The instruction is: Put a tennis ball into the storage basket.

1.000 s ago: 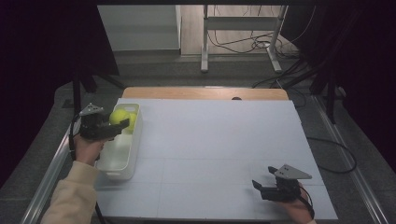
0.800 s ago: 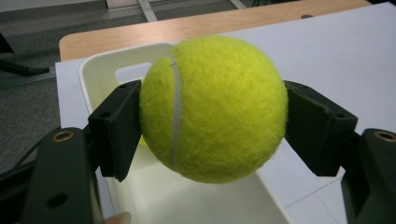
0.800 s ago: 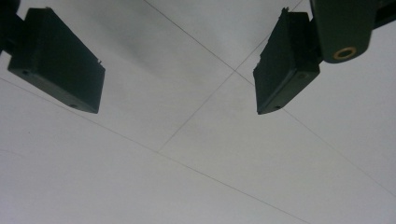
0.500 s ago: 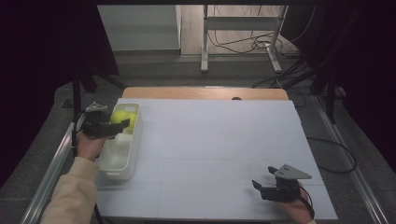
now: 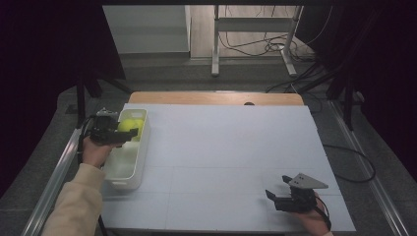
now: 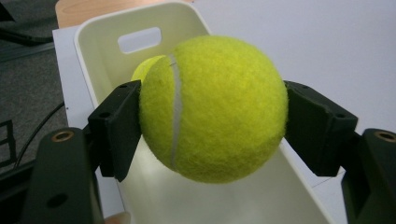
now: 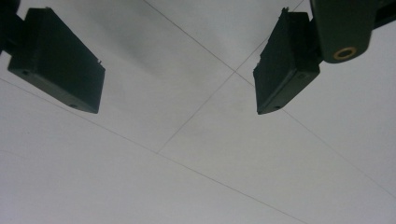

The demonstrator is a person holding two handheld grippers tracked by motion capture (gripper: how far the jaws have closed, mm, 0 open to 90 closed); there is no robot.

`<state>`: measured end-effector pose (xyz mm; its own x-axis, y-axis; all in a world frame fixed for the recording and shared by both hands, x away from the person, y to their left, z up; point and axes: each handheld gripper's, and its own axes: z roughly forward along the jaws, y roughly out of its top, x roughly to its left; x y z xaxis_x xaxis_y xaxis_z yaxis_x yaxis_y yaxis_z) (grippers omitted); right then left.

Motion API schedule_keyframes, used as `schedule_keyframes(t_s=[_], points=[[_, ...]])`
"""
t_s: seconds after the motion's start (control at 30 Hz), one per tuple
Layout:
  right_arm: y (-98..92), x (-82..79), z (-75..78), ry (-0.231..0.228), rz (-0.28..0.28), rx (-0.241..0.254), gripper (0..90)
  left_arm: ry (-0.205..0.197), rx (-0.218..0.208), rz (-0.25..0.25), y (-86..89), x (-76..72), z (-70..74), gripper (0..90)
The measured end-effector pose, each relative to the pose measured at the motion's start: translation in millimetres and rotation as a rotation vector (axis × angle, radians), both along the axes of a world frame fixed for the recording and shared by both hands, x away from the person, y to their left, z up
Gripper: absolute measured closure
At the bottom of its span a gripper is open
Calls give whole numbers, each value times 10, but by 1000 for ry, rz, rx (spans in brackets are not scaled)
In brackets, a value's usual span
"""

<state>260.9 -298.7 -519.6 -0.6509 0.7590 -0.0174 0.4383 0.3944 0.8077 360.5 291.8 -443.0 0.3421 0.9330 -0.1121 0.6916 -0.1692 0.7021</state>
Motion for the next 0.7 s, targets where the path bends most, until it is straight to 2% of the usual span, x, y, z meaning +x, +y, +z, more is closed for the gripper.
schedule_keyframes(t_s=[0.3,0.63,0.7], points=[[-1,0,0,3,0,-3,166,20,22,-10,-15,10,-16,253],[-3,1,0,1,-1,-1,166,16,14,-2,1,3,-15,245],[-3,0,0,0,0,-1,166,16,7,-1,3,3,-13,214]])
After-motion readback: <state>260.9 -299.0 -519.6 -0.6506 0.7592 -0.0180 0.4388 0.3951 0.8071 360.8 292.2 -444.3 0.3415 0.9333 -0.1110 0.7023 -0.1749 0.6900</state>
